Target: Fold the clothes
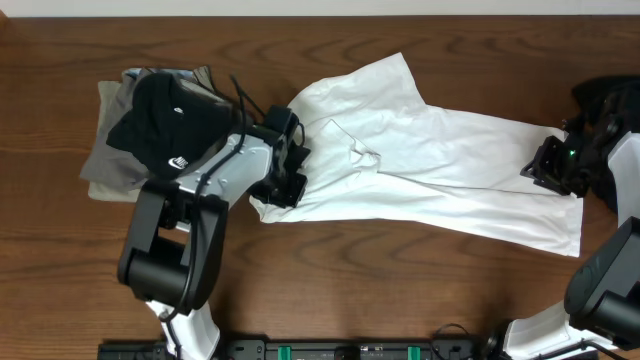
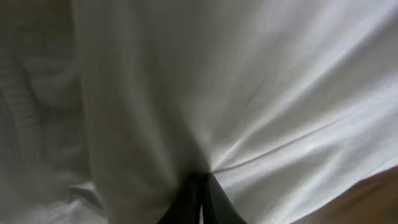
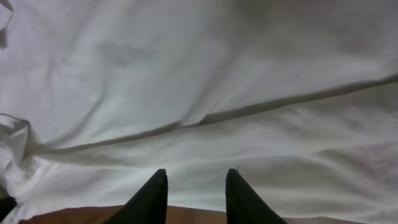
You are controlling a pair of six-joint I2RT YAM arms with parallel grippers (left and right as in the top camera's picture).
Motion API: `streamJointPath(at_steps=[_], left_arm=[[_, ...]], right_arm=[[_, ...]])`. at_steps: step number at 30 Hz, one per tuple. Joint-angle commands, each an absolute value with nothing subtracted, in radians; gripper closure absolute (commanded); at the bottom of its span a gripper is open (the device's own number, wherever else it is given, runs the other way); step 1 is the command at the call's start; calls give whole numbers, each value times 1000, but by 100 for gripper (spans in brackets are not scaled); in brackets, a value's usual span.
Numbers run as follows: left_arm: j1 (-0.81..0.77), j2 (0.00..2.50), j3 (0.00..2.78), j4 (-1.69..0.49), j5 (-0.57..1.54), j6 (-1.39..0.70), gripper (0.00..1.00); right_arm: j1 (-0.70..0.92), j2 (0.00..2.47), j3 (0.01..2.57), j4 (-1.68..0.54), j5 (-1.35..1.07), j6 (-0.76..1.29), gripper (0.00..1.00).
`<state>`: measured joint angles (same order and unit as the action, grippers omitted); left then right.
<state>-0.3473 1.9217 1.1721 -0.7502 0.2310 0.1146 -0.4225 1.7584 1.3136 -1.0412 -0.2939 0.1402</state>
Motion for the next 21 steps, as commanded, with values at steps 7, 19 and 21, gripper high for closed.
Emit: streamJointPath(at_steps=[7, 19, 21], left_arm=[[-344, 1982, 1050, -840, 141, 27, 94], [-344, 1907, 1050, -865, 141, 12, 94], [-344, 1888, 1049, -875, 141, 3, 94]], right_arm=[[-495, 1753, 1272, -1043, -165, 257, 63], [-669, 1753, 931, -715, -171, 388, 84], [-679, 1753, 906, -695, -134, 389, 87]])
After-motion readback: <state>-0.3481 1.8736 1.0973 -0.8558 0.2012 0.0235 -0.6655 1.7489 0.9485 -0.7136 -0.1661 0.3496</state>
